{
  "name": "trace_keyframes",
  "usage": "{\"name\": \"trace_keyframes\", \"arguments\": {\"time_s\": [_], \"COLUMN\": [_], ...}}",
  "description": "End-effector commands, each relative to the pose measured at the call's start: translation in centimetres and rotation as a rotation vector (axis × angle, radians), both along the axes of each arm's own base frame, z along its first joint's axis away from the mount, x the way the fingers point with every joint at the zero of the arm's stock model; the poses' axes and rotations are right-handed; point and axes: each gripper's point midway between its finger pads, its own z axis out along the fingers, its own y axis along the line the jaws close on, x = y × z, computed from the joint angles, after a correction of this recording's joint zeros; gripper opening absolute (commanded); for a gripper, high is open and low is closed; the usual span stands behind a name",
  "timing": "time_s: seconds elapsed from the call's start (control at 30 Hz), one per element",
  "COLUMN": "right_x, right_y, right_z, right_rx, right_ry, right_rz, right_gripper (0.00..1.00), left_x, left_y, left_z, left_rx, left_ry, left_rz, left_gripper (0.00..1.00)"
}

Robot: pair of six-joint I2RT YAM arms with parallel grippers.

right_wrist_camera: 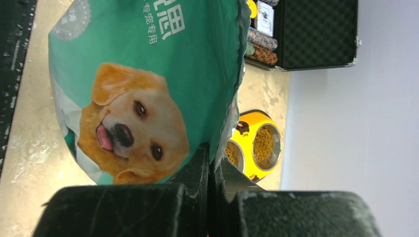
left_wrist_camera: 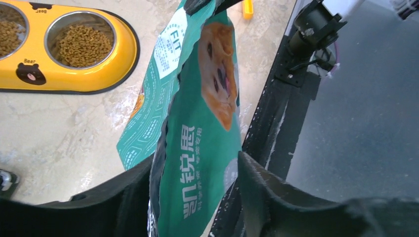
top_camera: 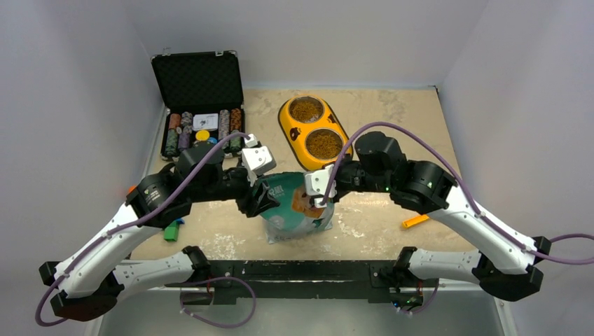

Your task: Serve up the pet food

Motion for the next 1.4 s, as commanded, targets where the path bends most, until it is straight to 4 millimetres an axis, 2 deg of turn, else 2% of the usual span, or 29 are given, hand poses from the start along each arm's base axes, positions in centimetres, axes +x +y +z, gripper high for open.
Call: {"name": "trace_keyframes", "arguments": {"time_s": [0.0,0.1,0.2,0.27,0.33,0.37,0.43,0.47,0.6,0.63,0.7,0.77,0.8,0.83,0.87,0.9,0.97,1.03,1.1,1.13,1.17,1.23,1.3,1.33,1.37], "right_x": [-0.1,-0.8,-1.2,-1.3,-1.3,-1.2,-0.6,-0.4,-1.8,-1.6,-1.7,-1.7,-1.1,-0.5,0.3,1.3,2.0,2.0,0.9,0.4,0.1,-0.3,-0.5,-0.6,-0.5], "right_y": [-0.9,-1.3,-1.7,-1.8,-1.8,-1.8,-1.6,-1.5,0.8,1.4,2.4,3.1,3.3,3.3,3.1,3.0,2.6,2.4,2.9,3.1,3.2,3.6,4.0,4.0,4.0], "right_z": [1.3,2.2,2.6,2.6,2.4,2.1,1.7,1.7,1.7,1.5,1.3,1.2,1.1,1.2,1.2,1.7,2.1,3.1,3.9,4.1,4.3,4.6,5.1,5.5,5.7], "right_rx": [-0.053,-0.062,-0.058,-0.033,-0.025,-0.025,-0.018,-0.010,0.016,0.010,0.005,0.008,0.011,0.011,0.012,0.027,0.021,0.031,0.039,0.048,0.064,0.103,0.106,0.105,0.110], "right_ry": [0.032,0.117,0.195,0.238,0.289,0.305,0.324,0.325,0.365,0.359,0.344,0.320,0.286,0.246,0.212,0.177,0.139,0.142,0.198,0.222,0.244,0.292,0.343,0.363,0.382], "right_rz": [-0.002,0.027,0.032,0.027,0.022,0.008,-0.027,-0.038,0.022,0.014,0.020,0.026,0.003,-0.024,-0.058,-0.101,-0.129,-0.131,-0.074,-0.055,-0.040,-0.031,-0.044,-0.048,-0.070], "right_gripper": [0.00,0.00,0.00,0.00,0.00,0.07,0.23,0.37,0.72,0.76,0.77,0.73,0.65,0.53,0.25,0.02,0.00,0.00,0.00,0.00,0.00,0.00,0.00,0.00,0.00], "left_x": [0.2,1.3,2.2,2.5,2.8,3.2,3.2,3.0,1.2,0.6,0.0,-0.3,-0.3,-0.1,0.1,0.2,0.8,1.6,2.2,2.4,2.5,2.4,2.2,2.0,1.9], "left_y": [-2.0,-3.0,-3.4,-3.6,-3.4,-3.0,-2.6,-2.5,-3.4,-3.7,-4.1,-4.3,-4.3,-4.2,-4.0,-3.9,-3.5,-3.2,-3.0,-3.0,-3.1,-3.3,-3.3,-3.0,-2.6], "left_z": [3.2,3.7,4.1,3.8,3.2,3.1,4.1,5.1,7.2,7.4,7.9,8.0,8.0,7.9,7.9,7.9,7.8,7.2,6.2,5.7,4.9,4.6,4.5,4.2,4.0], "left_rx": [-0.099,-0.116,-0.132,-0.116,-0.078,-0.058,-0.068,-0.095,-0.169,-0.180,-0.219,-0.247,-0.253,-0.254,-0.254,-0.254,-0.239,-0.201,-0.152,-0.140,-0.137,-0.180,-0.203,-0.193,-0.183], "left_ry": [-0.028,-0.060,-0.117,-0.142,-0.156,-0.159,-0.172,-0.160,0.032,0.083,0.156,0.186,0.190,0.189,0.187,0.181,0.154,0.127,0.088,0.071,0.065,0.035,-0.001,-0.006,-0.011], "left_rz": [-0.043,-0.029,-0.019,-0.031,-0.036,-0.009,0.008,0.015,-0.024,-0.042,-0.067,-0.077,-0.078,-0.069,-0.060,-0.056,-0.031,0.010,0.045,0.054,0.057,0.042,0.017,0.013,0.023], "left_gripper": [0.65,0.66,0.55,0.36,0.09,0.01,0.00,0.00,0.00,0.00,0.00,0.00,0.00,0.00,0.00,0.00,0.01,0.25,0.48,0.55,0.56,0.56,0.50,0.39,0.20]}}
